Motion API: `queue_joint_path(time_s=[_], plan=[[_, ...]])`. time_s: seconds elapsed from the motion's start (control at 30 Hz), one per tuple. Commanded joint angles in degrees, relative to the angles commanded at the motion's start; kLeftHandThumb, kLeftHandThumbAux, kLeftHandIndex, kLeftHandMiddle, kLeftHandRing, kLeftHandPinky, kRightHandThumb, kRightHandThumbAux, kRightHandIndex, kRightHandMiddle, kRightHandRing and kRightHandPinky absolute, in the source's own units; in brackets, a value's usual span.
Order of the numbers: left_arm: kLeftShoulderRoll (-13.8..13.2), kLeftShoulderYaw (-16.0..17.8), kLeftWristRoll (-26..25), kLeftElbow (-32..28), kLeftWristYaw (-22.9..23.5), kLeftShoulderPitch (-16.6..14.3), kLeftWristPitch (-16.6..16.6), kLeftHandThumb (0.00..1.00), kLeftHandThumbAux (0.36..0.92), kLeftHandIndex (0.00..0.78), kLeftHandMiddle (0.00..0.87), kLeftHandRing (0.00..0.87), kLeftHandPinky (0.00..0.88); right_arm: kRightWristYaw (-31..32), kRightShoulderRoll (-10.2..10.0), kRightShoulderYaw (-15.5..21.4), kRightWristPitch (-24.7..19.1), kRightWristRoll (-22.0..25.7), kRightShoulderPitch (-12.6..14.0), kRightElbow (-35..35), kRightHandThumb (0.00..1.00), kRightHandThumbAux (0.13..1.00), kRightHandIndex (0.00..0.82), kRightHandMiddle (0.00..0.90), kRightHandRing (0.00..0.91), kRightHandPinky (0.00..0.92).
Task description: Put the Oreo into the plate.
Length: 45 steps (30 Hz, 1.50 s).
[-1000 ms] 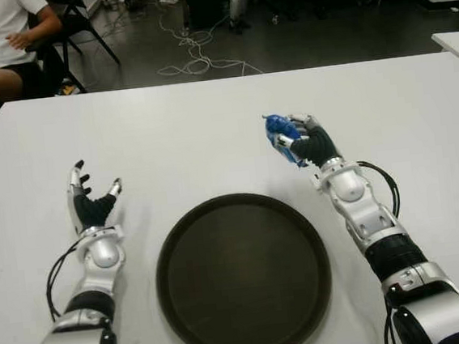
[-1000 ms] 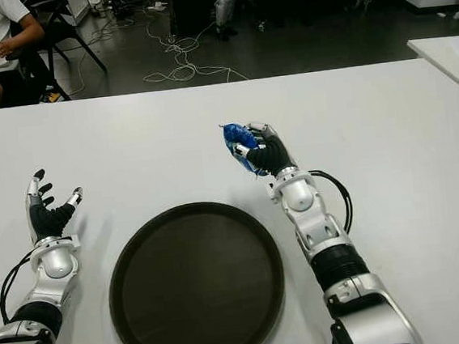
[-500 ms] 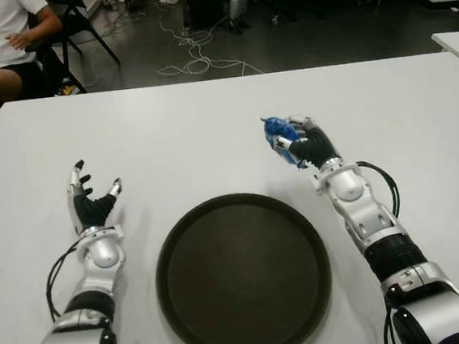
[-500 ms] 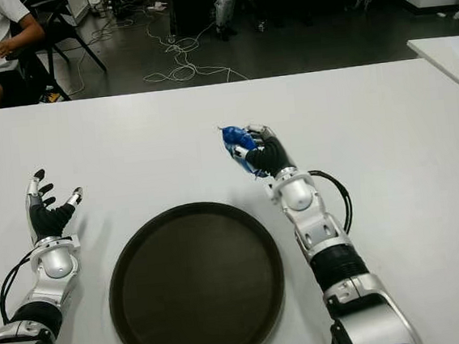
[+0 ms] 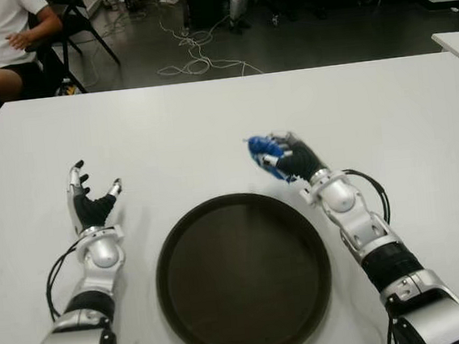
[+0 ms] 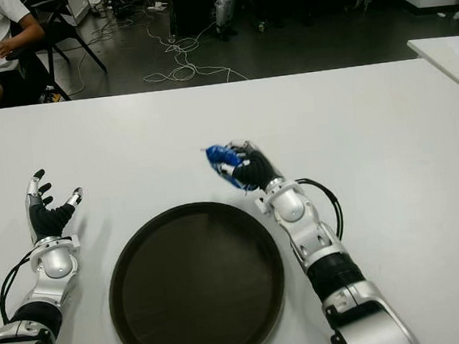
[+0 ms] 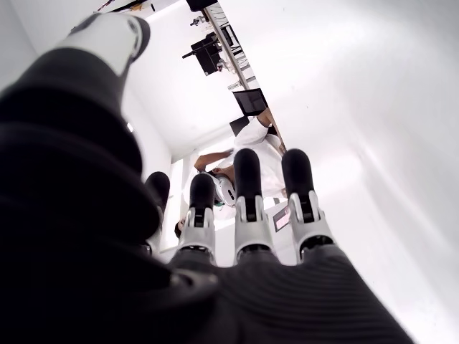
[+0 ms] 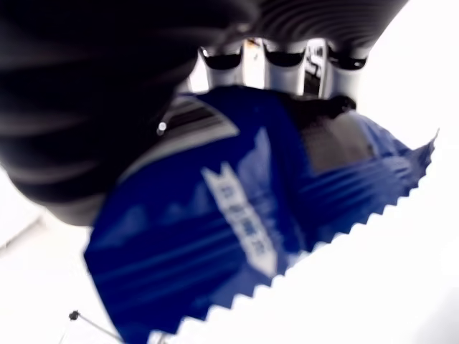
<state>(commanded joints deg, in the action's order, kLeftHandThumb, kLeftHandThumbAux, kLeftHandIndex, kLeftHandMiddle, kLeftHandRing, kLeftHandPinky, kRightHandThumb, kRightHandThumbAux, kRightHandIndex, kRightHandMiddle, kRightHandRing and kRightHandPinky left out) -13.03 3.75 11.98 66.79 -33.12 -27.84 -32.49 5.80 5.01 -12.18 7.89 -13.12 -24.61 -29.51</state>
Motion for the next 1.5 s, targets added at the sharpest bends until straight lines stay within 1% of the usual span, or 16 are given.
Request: queue_joint_path(time_s=[0.33, 0.6, 0.7, 0.97, 1.13, 1.23, 1.37, 1.5], plan=[[-0.16, -0.42, 0.48, -0.14, -0.26, 0.00, 0.39, 0.222, 0.784, 0.111, 0.129, 0.162, 0.229, 3.36, 0.24, -0.96, -2.97, 0.16, 1.58, 4.22, 0.689, 0.726, 0.439, 0.816, 0.829, 0.825], [-0.12, -0.16, 0.07, -0.13, 0.09, -0.03, 0.82, 0.238, 0.787, 0.114, 0.125, 0.154, 0.225, 5.14, 0.29, -1.56, -5.11, 0.02, 2.83, 7.55, 0.688, 0.726, 0.439, 0.811, 0.823, 0.820], [-0.11, -0.15, 0.10, -0.16, -0.05, -0.02, 0.71, 0.248, 0.784, 0.112, 0.118, 0.150, 0.226, 6.13, 0.60, -2.23, -6.12, -0.40, 3.32, 9.19, 0.685, 0.728, 0.438, 0.813, 0.828, 0.828], [0.02, 0.08, -0.16, -0.15, -0.06, -0.03, 0.56, 0.258, 0.781, 0.116, 0.113, 0.146, 0.221, 7.36, 1.08, -3.20, -7.02, -0.77, 4.02, 11.22, 0.681, 0.729, 0.438, 0.818, 0.838, 0.841], [0.01, 0.00, -0.01, -0.17, -0.25, -0.02, 0.60, 0.249, 0.781, 0.113, 0.124, 0.157, 0.222, 7.94, 1.05, -3.63, -7.01, -0.69, 4.52, 11.96, 0.681, 0.728, 0.439, 0.823, 0.846, 0.850], [0.04, 0.03, -0.08, -0.24, -0.15, 0.01, 0.73, 0.249, 0.775, 0.109, 0.123, 0.148, 0.193, 8.19, 1.03, -4.03, -6.77, -0.83, 4.91, 12.46, 0.681, 0.729, 0.438, 0.821, 0.841, 0.848], [0.06, 0.03, -0.10, -0.26, -0.05, -0.01, 0.83, 0.245, 0.776, 0.106, 0.122, 0.146, 0.195, 8.12, 1.13, -4.48, -5.18, -1.08, 5.26, 12.62, 0.681, 0.730, 0.438, 0.825, 0.844, 0.853], [0.01, -0.10, 0.11, -0.25, -0.31, -0.01, 0.90, 0.242, 0.780, 0.111, 0.124, 0.152, 0.205, 7.89, 1.29, -4.92, -2.71, -1.36, 5.65, 12.43, 0.681, 0.730, 0.438, 0.828, 0.848, 0.856]])
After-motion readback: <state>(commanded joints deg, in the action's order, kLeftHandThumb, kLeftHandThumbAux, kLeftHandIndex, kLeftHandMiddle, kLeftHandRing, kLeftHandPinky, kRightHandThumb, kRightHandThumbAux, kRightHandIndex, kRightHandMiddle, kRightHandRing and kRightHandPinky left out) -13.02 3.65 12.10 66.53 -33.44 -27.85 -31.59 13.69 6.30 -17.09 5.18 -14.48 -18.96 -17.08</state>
